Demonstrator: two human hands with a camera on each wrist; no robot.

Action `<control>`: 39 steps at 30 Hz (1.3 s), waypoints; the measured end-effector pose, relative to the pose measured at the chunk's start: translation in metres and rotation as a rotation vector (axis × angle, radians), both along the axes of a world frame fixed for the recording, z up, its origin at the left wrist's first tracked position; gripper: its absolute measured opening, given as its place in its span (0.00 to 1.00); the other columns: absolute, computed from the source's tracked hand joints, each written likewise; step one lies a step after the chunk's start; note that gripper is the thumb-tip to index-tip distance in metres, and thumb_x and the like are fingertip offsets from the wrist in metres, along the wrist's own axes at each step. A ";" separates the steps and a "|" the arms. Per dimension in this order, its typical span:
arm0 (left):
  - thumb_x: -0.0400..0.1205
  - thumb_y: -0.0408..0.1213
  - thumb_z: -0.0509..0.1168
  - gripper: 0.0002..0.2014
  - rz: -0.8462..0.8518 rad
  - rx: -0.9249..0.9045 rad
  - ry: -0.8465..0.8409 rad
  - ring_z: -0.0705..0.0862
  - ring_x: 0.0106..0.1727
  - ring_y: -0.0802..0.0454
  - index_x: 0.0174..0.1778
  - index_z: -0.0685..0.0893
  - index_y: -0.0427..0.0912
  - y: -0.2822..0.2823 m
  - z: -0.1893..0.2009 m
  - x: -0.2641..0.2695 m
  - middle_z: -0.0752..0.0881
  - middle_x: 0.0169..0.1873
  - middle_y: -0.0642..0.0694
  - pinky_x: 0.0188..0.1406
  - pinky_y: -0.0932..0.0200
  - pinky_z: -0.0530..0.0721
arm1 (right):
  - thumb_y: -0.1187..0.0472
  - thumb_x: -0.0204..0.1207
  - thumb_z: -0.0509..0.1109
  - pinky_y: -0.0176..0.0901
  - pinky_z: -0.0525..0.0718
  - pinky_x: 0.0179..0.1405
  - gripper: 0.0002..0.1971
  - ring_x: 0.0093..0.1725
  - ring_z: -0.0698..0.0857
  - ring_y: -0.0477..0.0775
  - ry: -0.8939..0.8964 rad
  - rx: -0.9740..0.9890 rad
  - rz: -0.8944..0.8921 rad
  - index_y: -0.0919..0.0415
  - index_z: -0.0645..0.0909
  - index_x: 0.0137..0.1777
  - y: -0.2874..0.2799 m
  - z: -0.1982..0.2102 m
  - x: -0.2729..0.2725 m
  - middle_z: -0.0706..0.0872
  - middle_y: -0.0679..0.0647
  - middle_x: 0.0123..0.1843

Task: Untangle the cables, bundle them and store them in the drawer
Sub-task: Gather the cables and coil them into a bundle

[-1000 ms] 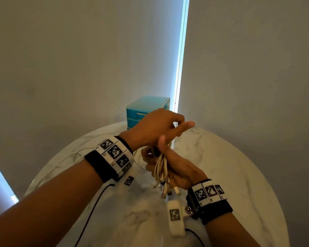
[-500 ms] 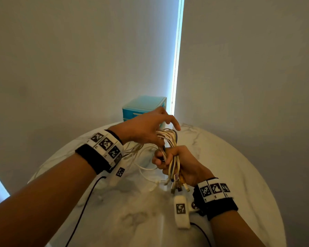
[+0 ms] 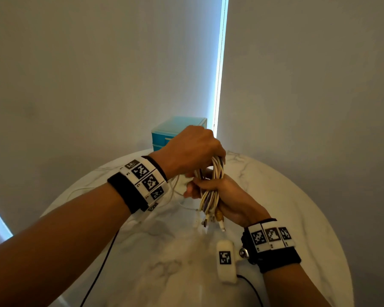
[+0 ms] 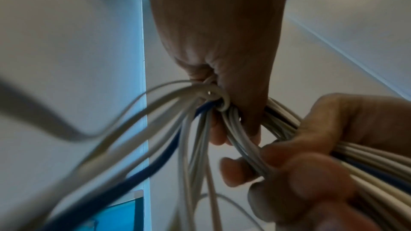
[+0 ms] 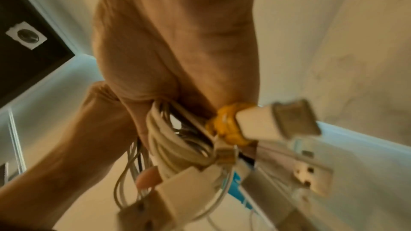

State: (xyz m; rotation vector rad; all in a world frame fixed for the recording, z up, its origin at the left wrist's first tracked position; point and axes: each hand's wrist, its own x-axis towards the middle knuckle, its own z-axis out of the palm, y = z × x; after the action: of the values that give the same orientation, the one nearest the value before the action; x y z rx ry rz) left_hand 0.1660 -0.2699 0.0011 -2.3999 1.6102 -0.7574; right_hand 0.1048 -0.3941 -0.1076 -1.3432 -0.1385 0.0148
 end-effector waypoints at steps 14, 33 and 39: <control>0.82 0.45 0.78 0.14 0.056 -0.169 0.790 0.94 0.35 0.56 0.64 0.94 0.54 0.035 0.000 0.022 0.95 0.49 0.52 0.34 0.69 0.87 | 0.41 0.84 0.76 0.39 0.69 0.20 0.21 0.21 0.70 0.45 0.093 -0.415 -0.138 0.57 0.81 0.39 0.008 0.016 -0.013 0.76 0.52 0.28; 0.90 0.30 0.62 0.15 -0.147 0.180 1.832 0.91 0.47 0.45 0.70 0.79 0.26 0.054 -0.030 0.055 0.89 0.51 0.37 0.59 0.46 0.92 | 0.36 0.86 0.69 0.37 0.68 0.19 0.25 0.22 0.67 0.47 0.039 -0.460 0.159 0.60 0.89 0.46 -0.028 0.011 -0.024 0.73 0.53 0.30; 0.94 0.46 0.61 0.16 -0.100 -0.212 1.626 0.89 0.52 0.40 0.61 0.93 0.46 0.053 -0.030 0.035 0.88 0.51 0.38 0.57 0.48 0.89 | 0.31 0.87 0.63 0.38 0.65 0.16 0.29 0.21 0.62 0.47 0.022 -0.094 -0.053 0.57 0.84 0.40 -0.036 0.007 -0.013 0.66 0.52 0.30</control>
State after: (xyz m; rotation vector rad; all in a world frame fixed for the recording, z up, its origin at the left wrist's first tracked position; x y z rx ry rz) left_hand 0.2013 -0.2171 -0.0286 -3.1580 1.9228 1.5710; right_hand 0.0921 -0.4304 -0.1007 -1.4394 -0.0841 -0.0091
